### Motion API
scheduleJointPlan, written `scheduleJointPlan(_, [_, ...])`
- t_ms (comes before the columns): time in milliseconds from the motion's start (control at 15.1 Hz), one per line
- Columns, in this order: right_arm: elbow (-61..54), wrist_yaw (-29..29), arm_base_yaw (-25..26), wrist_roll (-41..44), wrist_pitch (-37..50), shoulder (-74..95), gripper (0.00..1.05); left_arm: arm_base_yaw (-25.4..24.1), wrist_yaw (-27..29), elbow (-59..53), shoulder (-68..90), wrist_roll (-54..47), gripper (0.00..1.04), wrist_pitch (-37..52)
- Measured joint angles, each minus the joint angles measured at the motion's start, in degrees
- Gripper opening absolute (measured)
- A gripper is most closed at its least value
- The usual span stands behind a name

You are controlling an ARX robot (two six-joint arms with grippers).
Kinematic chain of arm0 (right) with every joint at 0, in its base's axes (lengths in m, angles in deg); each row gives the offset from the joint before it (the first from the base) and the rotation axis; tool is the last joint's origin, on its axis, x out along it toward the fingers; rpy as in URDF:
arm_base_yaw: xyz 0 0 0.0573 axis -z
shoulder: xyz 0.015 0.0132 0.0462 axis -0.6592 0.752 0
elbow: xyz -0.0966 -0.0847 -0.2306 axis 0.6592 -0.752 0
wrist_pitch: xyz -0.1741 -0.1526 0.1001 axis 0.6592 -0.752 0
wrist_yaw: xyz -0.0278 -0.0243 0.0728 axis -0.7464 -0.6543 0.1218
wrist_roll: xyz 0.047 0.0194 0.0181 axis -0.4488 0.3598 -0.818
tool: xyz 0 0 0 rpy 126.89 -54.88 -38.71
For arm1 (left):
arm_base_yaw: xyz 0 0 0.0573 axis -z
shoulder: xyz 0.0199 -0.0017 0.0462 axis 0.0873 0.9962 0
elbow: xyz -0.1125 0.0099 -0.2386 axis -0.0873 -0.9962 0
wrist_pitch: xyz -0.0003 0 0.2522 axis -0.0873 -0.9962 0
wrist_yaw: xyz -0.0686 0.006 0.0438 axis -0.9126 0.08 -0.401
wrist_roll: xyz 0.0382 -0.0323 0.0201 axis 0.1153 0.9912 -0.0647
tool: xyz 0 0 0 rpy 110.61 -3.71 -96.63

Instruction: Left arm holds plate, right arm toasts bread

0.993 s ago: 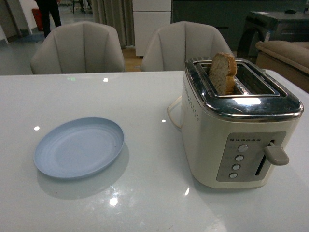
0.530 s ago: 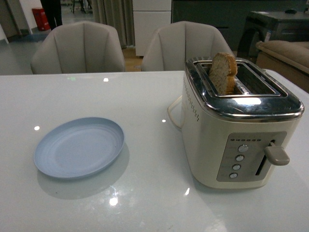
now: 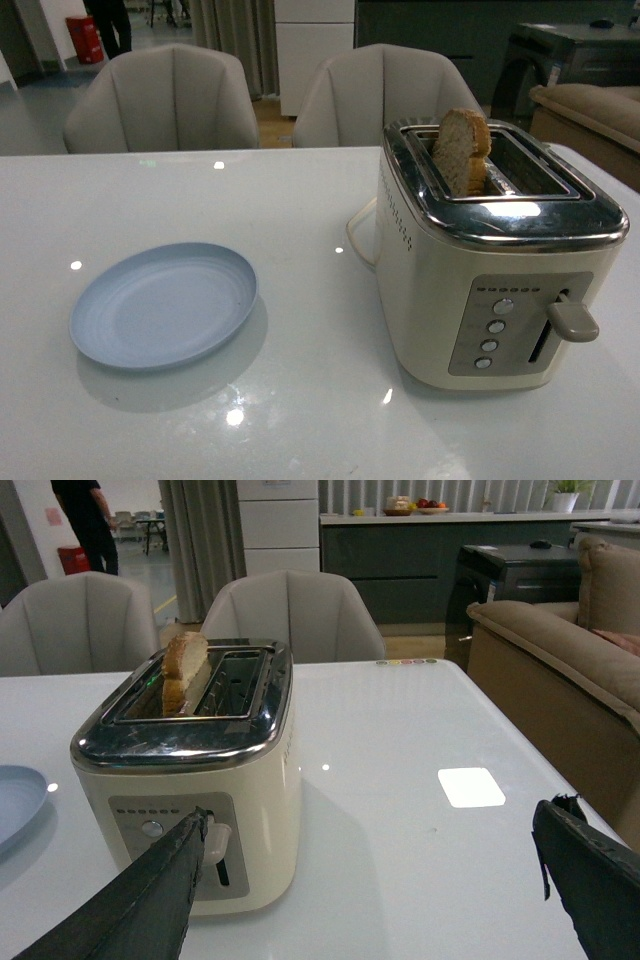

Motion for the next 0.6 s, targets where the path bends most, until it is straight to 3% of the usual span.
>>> scheduleJointPlan(397, [0.00, 0.00, 0.00, 0.00, -0.02, 0.00, 0.98, 0.00, 0.02, 0.00, 0.00, 0.00, 0.02, 0.00])
scheduleJointPlan(530, [0.00, 0.00, 0.00, 0.00, 0.00, 0.00, 0.98, 0.00, 0.02, 0.00, 0.00, 0.00, 0.34, 0.00])
scheduleJointPlan(596, [0.00, 0.00, 0.00, 0.00, -0.02, 0.00, 0.98, 0.00, 0.02, 0.00, 0.00, 0.00, 0.37, 0.00])
